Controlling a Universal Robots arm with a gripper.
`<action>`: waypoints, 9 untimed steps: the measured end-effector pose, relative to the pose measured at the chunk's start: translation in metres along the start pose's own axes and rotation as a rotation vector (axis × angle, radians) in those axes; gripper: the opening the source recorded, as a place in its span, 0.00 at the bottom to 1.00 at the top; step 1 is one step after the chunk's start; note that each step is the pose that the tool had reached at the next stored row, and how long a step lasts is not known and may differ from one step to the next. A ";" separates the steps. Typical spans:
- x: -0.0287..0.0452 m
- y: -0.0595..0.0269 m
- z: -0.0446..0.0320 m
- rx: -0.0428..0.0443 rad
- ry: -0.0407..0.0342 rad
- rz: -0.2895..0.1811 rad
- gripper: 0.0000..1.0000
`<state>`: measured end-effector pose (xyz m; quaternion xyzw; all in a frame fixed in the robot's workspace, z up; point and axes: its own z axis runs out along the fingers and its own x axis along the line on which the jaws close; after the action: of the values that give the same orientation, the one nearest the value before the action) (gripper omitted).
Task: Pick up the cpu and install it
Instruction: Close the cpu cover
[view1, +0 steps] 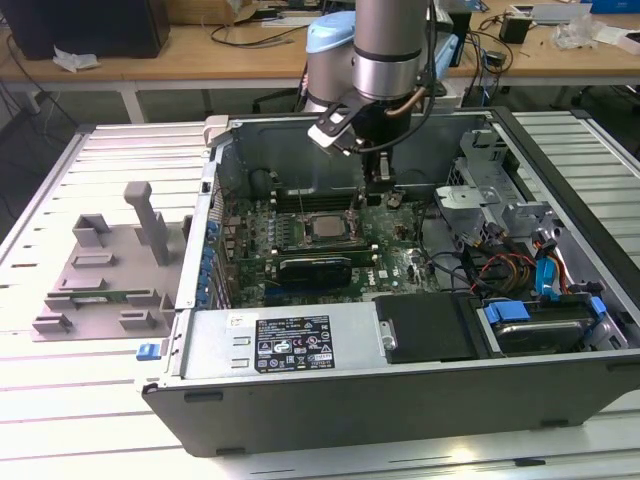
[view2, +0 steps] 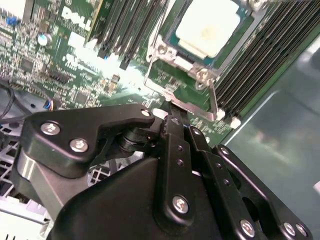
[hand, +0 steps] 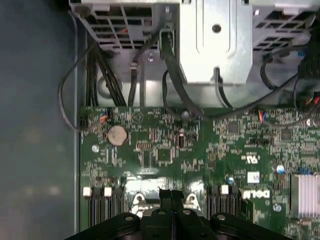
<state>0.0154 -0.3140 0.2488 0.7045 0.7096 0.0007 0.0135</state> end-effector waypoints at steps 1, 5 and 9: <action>0.0000 -0.0017 0.0000 0.0000 0.0000 0.000 0.11; 0.0001 -0.0113 -0.0002 0.0000 0.0000 0.000 0.11; 0.0001 -0.0118 -0.0002 -0.0001 0.0000 0.000 0.11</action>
<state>0.0036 -0.3140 0.2488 0.7045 0.7096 0.0007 0.0135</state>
